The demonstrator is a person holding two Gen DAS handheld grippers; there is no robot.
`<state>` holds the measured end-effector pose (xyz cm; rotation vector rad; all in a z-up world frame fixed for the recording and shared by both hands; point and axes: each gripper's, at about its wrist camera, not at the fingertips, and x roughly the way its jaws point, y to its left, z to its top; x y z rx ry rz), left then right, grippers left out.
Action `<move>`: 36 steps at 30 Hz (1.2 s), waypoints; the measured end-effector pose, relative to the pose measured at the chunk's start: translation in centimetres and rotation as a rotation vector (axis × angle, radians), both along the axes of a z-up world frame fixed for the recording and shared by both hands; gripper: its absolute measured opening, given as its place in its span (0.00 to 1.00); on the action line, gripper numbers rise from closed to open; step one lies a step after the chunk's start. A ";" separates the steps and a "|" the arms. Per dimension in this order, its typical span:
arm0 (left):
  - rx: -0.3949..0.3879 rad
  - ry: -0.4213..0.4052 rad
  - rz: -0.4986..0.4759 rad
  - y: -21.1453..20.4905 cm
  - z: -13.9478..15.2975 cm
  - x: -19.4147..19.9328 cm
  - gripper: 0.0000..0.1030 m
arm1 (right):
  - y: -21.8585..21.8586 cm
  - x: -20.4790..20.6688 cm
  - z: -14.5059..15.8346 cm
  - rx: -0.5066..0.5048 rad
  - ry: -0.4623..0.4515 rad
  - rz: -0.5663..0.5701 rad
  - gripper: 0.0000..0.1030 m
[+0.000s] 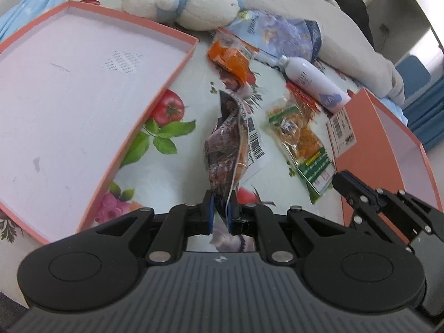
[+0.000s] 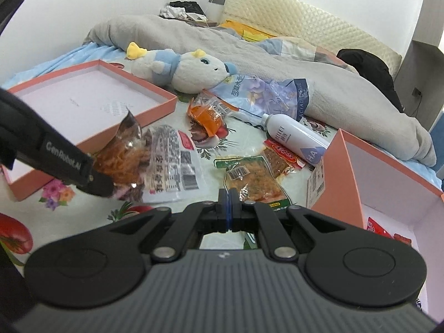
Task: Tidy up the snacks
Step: 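Lift the shrimp bag with the left gripper while the right gripper approaches the pile, then lower the right gripper onto the green-labelled spicy packet and close it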
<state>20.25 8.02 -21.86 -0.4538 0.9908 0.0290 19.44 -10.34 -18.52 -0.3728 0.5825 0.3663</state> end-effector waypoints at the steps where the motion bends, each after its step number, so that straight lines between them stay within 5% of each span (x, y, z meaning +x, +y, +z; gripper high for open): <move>1: 0.007 0.003 -0.005 -0.2 0.1 0.0 0.10 | -0.1 0.0 0.0 0.005 0.000 0.000 0.03; 7: 0.024 0.029 -0.022 -0.8 0.5 -0.2 0.11 | -0.6 0.0 0.3 0.026 -0.003 -0.009 0.03; 14: 0.080 0.039 -0.042 -0.6 1.7 -1.1 0.54 | -1.4 0.2 0.6 0.049 -0.007 -0.028 0.03; 18: 0.140 0.027 -0.080 -0.6 2.7 -1.6 0.65 | -1.6 0.3 0.4 0.061 -0.001 -0.035 0.04; 28: 0.212 -0.010 -0.140 0.1 3.5 -0.6 0.68 | -1.7 0.9 0.0 0.075 0.005 -0.078 0.06; 29: 0.214 -0.011 -0.143 0.1 3.4 -0.5 0.68 | -1.7 1.0 0.0 0.073 0.005 -0.081 0.10; 32: 0.217 -0.012 -0.151 0.2 3.1 -0.1 0.68 | -1.6 0.9 0.0 0.089 -0.005 -0.075 0.59; 36: 0.214 -0.010 -0.156 0.5 2.5 0.4 0.68 | -1.2 1.3 0.0 0.110 -0.002 -0.054 0.58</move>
